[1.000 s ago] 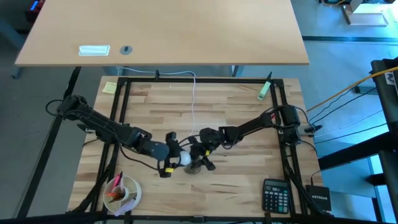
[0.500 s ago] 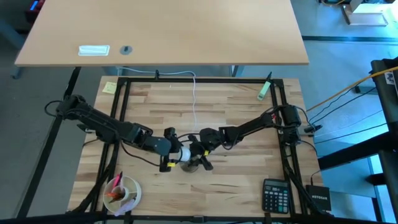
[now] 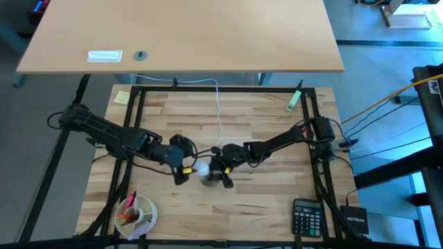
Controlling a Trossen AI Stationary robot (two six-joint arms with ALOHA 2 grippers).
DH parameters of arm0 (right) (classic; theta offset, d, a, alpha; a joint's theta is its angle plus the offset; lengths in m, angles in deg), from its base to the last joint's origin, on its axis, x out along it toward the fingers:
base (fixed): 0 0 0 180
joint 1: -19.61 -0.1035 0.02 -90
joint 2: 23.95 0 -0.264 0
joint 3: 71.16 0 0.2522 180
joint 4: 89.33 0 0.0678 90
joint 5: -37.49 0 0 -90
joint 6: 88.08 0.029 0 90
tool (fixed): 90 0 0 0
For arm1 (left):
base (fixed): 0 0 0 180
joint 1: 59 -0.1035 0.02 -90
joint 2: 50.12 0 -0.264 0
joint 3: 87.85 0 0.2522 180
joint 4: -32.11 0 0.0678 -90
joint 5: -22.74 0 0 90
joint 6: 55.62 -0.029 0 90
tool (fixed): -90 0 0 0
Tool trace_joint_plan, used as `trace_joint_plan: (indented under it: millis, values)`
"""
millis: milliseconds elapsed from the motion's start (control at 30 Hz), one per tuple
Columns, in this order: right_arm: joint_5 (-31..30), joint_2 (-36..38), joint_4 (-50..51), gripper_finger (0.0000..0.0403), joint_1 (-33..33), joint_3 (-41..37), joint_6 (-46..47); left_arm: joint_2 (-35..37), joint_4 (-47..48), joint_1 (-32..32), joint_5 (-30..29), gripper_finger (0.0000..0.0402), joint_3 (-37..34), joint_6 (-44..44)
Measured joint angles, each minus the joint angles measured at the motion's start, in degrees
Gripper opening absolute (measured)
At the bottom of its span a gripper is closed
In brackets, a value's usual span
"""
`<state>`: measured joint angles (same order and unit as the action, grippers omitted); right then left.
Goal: Screw lightbulb
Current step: Insert the lightbulb into the lamp
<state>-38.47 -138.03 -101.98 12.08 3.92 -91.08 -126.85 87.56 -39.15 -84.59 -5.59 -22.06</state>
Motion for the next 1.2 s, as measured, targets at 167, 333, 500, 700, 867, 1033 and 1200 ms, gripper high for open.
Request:
trace_joint_plan:
  millis: [167,333,500,700,867,1033,1200]
  values:
    - [-5.96,0.00,1.11,0.0179,0.00,-0.02,0.23,-0.47,-1.80,-0.32,-4.00,0.0317,0.09,10.68]
    - [-12.04,-0.09,2.48,0.0179,0.03,-0.04,0.34,-1.10,-0.86,-1.48,-6.22,0.0318,-0.50,17.40]
    - [-15.48,-0.09,3.24,0.0179,0.07,-0.04,0.38,-3.29,-0.10,-2.42,-6.21,0.0318,-0.58,19.93]
    - [-17.06,-0.09,4.98,0.0179,0.05,-0.07,0.36,-5.74,-0.77,-3.08,-4.73,0.0318,-0.59,20.23]
    - [-17.06,-0.10,5.09,0.0179,0.04,-0.09,0.36,-6.46,-3.19,-3.08,-4.33,0.0318,-0.63,18.47]
    - [-17.06,-0.15,4.13,0.0179,0.04,-0.09,0.36,-7.18,-2.52,-3.09,-3.67,0.0316,-0.63,17.45]
    - [-17.06,-0.15,3.88,0.0179,0.04,-0.09,0.37,-8.49,-1.97,-3.11,-3.50,0.0288,-0.63,16.48]
